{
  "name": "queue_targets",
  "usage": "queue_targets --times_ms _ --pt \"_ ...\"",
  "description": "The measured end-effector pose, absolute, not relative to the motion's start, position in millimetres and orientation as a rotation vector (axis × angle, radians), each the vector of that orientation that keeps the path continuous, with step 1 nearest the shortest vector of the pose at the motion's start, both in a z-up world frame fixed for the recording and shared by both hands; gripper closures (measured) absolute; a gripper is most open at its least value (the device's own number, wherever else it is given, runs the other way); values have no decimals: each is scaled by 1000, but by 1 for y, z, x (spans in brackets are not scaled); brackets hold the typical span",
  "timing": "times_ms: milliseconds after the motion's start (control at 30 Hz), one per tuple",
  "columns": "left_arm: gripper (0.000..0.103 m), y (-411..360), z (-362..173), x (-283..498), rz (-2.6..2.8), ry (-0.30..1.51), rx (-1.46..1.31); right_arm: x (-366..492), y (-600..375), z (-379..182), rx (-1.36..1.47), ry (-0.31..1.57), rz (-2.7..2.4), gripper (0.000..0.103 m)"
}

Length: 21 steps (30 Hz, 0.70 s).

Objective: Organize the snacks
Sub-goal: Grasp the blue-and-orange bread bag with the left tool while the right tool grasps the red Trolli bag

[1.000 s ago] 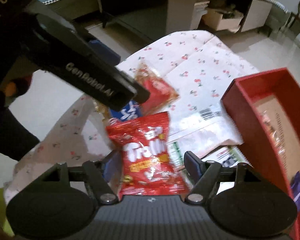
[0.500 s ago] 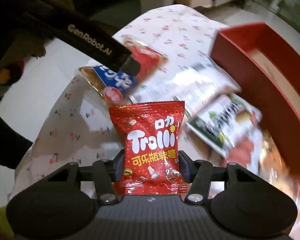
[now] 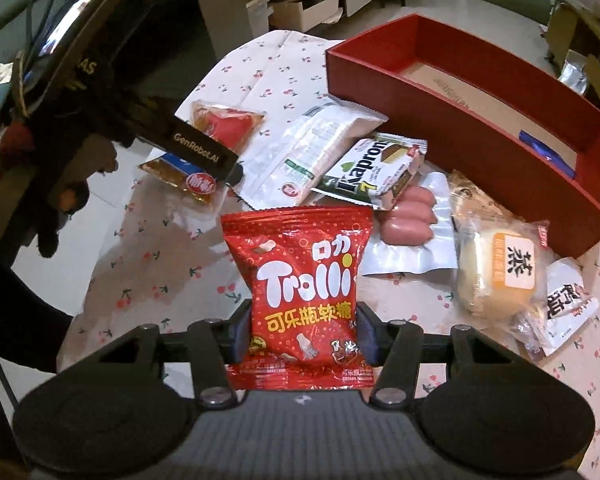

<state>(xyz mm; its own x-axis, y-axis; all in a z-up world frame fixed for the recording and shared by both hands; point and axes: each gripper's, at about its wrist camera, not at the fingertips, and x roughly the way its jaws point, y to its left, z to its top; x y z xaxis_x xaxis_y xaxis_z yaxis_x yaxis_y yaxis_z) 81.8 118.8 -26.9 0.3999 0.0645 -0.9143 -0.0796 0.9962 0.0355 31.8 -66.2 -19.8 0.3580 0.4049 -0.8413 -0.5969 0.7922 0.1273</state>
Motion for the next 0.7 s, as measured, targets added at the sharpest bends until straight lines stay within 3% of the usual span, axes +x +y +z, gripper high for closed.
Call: queue_targets --times_ms 300,700 --pt "40 101 -22 73 81 1107 40 32 -78 -15 -189 1005 629 38" --pt "44 85 -8 28 17 1073 11 20 -96 -3 -145 962 579 38"
